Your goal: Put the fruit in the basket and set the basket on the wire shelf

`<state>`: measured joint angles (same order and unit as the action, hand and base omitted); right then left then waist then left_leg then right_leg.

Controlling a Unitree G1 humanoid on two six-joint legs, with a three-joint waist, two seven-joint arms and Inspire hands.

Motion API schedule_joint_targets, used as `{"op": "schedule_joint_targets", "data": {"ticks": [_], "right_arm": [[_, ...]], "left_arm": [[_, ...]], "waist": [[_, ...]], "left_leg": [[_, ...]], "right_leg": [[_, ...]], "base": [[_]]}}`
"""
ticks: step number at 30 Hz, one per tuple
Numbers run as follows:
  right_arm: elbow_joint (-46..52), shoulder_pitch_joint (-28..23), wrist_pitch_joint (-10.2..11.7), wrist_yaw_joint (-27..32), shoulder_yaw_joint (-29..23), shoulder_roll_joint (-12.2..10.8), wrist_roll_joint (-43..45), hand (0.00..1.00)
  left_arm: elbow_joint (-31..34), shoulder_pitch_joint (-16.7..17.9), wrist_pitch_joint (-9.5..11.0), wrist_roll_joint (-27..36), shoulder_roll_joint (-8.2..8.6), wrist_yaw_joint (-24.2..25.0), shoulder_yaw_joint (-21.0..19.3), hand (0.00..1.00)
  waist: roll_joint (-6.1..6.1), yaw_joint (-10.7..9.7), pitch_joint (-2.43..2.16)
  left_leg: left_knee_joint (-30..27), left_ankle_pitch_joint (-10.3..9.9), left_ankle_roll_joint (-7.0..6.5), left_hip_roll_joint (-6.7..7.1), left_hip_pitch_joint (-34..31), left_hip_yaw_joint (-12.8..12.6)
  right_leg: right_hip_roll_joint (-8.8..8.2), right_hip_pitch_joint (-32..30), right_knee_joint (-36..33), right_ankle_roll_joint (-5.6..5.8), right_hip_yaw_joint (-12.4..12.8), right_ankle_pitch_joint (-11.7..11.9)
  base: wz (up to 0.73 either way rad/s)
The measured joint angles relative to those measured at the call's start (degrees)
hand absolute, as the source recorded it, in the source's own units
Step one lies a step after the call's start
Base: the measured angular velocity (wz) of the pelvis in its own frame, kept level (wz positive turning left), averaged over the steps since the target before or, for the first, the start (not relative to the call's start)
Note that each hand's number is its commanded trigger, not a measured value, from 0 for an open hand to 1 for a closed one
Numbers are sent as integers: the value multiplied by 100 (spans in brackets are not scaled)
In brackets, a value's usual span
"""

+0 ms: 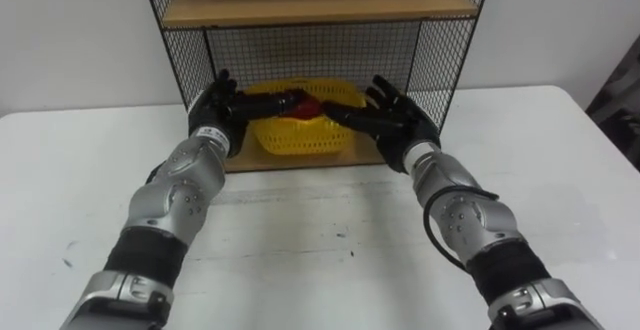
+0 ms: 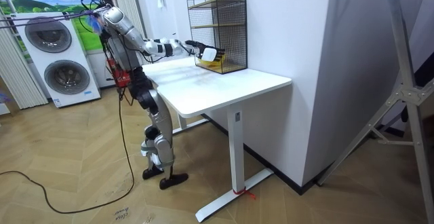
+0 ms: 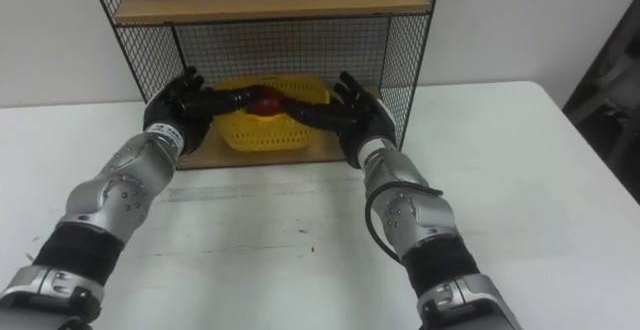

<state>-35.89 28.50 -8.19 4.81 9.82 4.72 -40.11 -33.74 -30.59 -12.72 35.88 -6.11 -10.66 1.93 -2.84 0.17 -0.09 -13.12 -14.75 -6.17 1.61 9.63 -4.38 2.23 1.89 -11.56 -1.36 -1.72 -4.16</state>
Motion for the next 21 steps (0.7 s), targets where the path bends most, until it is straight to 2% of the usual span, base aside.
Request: {"op": "schedule_joint_targets", "data": {"ticks": [11, 21], "right_arm": [[-2, 173, -13, -2, -4, 53, 3, 0], [-1, 177, -72, -15, -14, 153, 134, 0]], "left_arm": [[0, -232, -110, -33, -48, 22, -8, 0], [128, -251, -114, -38, -145, 207, -16, 0]], "waist": [[12, 54, 8], [23, 85, 14]], "left_leg": [[7, 1, -1, 1, -52, -7], [28, 1, -1, 1, -95, -20]], "right_leg": [[-1, -62, -17, -1, -18, 19], [5, -121, -12, -1, -9, 22]], "base": [[0], [0]]}}
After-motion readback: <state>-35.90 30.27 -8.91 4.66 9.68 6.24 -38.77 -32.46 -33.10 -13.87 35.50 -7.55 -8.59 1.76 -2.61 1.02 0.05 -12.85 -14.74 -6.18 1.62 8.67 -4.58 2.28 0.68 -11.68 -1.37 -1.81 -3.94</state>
